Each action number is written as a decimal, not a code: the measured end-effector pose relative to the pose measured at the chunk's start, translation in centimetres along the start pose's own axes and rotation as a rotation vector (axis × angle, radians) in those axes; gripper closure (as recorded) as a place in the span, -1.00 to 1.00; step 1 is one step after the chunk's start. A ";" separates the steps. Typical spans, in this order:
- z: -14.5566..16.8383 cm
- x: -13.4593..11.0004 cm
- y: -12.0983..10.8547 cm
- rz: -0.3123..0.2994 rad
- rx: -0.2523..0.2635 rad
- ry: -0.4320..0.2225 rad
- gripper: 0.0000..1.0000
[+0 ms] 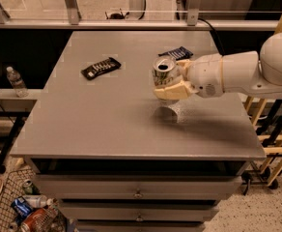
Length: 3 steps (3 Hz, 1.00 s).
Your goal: Move 7up can near rxbar chocolate
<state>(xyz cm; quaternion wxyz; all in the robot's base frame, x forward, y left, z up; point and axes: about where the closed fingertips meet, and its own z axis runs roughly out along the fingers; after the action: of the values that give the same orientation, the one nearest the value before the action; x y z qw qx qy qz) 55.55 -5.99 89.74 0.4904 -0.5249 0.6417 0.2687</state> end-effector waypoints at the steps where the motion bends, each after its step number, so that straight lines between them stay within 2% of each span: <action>1: 0.1 -0.1 0.0 0.001 0.000 -0.001 1.00; 2: 1.2 -1.1 -1.9 0.027 0.040 -0.055 1.00; 3: 2.8 -2.7 -4.5 0.042 0.058 -0.093 1.00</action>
Offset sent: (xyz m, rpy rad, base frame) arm 0.0571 0.0153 0.0222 0.1589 -0.0246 -0.1063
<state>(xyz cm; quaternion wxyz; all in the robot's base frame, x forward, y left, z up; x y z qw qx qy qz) 60.61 -3.87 91.94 0.5291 -0.4837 0.6366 0.2843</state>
